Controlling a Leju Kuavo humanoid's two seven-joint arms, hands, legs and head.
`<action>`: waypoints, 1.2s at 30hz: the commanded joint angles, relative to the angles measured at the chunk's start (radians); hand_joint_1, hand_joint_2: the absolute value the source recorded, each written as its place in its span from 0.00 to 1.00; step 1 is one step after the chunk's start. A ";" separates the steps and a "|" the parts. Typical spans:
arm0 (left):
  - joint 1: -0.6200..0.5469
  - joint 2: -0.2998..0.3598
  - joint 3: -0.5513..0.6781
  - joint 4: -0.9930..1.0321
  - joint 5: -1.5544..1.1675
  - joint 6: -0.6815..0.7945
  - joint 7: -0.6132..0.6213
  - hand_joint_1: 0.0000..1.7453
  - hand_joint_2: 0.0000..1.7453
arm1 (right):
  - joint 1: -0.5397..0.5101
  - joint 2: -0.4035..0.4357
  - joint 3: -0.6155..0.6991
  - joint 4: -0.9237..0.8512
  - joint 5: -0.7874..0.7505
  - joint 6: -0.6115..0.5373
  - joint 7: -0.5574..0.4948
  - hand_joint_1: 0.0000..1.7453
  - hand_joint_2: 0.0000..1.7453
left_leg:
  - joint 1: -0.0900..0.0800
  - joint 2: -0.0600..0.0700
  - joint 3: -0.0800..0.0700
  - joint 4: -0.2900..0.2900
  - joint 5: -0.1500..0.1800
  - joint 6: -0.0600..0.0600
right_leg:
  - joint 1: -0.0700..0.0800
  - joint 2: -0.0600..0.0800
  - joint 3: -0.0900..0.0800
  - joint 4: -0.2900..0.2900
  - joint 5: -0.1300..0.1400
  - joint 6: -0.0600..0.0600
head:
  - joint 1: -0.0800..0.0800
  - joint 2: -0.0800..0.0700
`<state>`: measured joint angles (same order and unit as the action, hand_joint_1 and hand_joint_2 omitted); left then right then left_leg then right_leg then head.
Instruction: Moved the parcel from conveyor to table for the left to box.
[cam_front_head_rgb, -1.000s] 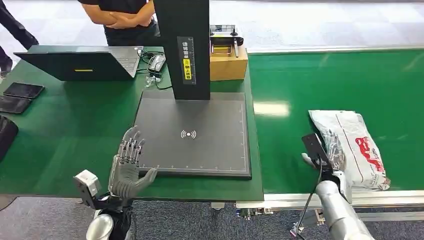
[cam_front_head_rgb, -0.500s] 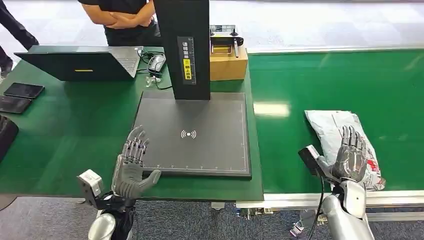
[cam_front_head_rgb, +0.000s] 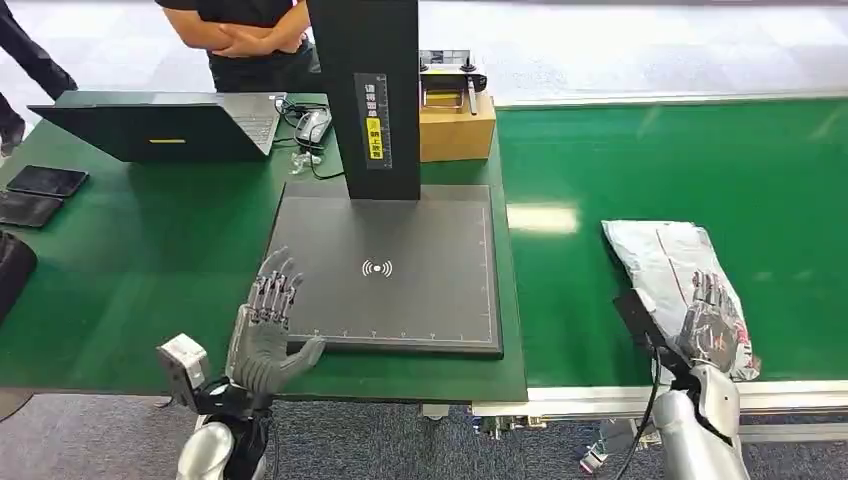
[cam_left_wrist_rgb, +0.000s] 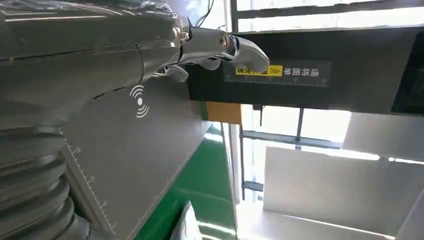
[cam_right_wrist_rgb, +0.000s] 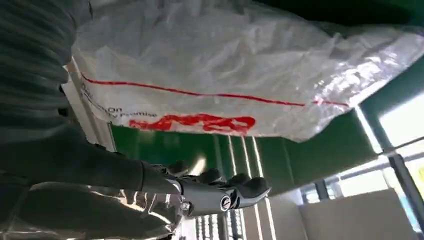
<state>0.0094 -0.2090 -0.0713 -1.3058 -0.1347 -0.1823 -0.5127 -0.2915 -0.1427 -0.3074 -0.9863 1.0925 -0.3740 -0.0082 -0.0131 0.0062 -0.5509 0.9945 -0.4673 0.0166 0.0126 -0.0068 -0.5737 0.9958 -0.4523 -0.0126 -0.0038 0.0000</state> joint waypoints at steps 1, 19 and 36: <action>-0.044 0.019 -0.015 0.075 -0.002 -0.002 0.018 0.00 1.00 | -0.130 -0.038 -0.123 0.324 -0.019 0.098 0.100 0.00 1.00 | 0.000 -0.002 0.002 -0.001 0.001 -0.002 | 0.000 -0.001 0.002 -0.002 0.000 0.002 | 0.000 0.000; -0.008 0.036 -0.002 0.018 0.009 0.021 0.030 0.00 1.00 | -0.203 -0.070 -0.150 0.526 -0.106 0.186 0.027 1.00 1.00 | 0.001 0.000 0.003 0.000 0.000 -0.001 | 0.001 0.000 0.004 -0.002 0.001 0.002 | 0.000 0.000; 0.023 0.028 0.000 -0.063 -0.009 0.034 0.053 0.00 1.00 | -0.143 -0.052 -0.100 0.389 -0.151 0.171 0.031 1.00 1.00 | 0.001 -0.001 0.004 -0.001 0.000 -0.001 | 0.001 0.000 0.007 -0.004 0.002 0.004 | 0.000 0.000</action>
<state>0.0328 -0.1984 -0.0713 -1.3332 -0.1377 -0.1526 -0.4719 -0.4939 -0.2247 -0.4280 -0.5779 0.9636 -0.2060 0.0030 -0.0131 0.0063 -0.5475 0.9959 -0.4681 0.0189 0.0130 -0.0068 -0.5685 0.9945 -0.4511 -0.0099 -0.0038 0.0000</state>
